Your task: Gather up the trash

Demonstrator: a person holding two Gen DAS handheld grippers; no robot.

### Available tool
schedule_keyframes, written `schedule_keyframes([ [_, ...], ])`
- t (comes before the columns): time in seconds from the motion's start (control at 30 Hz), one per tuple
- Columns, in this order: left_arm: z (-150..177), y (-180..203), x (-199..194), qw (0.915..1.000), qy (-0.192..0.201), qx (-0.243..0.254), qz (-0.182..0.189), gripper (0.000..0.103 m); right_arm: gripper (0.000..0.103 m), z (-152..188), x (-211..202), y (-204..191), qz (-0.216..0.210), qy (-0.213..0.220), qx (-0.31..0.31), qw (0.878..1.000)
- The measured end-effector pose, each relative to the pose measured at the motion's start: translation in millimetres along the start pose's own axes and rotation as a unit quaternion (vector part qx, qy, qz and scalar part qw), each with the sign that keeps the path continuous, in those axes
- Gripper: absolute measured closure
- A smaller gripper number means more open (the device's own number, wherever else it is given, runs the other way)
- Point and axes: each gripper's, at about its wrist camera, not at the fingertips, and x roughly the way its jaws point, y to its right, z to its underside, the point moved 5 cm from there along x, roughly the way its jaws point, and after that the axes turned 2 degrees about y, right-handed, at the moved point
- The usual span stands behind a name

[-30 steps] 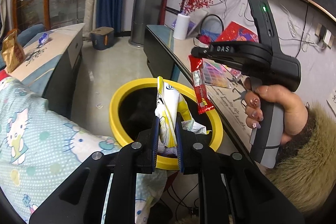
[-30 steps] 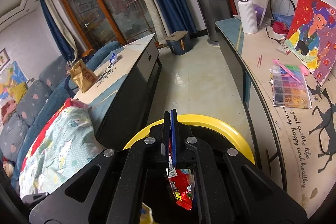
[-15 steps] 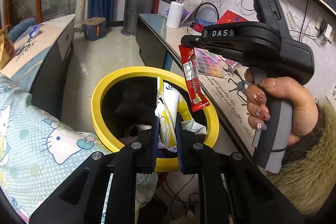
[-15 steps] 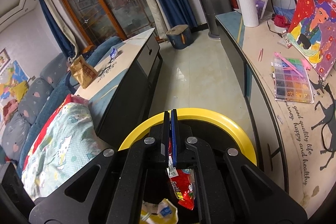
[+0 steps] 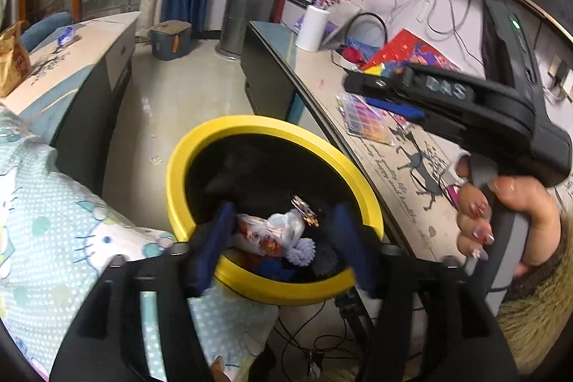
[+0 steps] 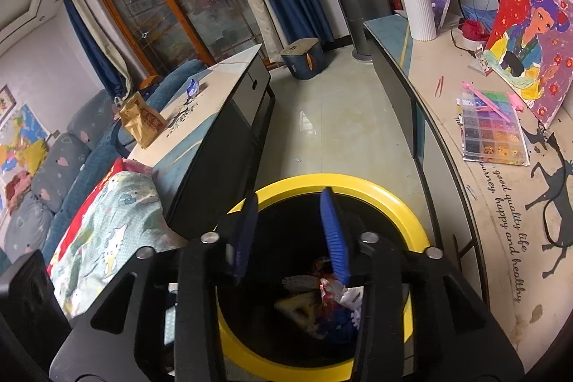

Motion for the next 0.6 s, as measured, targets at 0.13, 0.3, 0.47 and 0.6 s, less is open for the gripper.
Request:
schedule_keyframes([
  [0.13, -6, -10, -13, 0.9997, 0.018, -0.014, -0.012, 0.015, 0.057, 3, -11, -6, 0.004, 0.004, -0.013, 1.000],
  [0.3, -12, -24, -36, 0.9981, 0.041, -0.031, -0.034, 0.008, 0.046, 7, -26, -15, 0.008, 0.011, -0.032, 0.999],
  [0.47, -13, -36, -59, 0.9954, 0.062, -0.049, -0.054, 0.007, 0.030, 13, -44, -27, 0.012, 0.024, -0.050, 0.998],
  [0.6, -11, -45, -79, 0.9928, 0.078, -0.057, -0.071, 0.007, 0.025, 18, -53, -40, 0.013, 0.031, -0.067, 0.997],
])
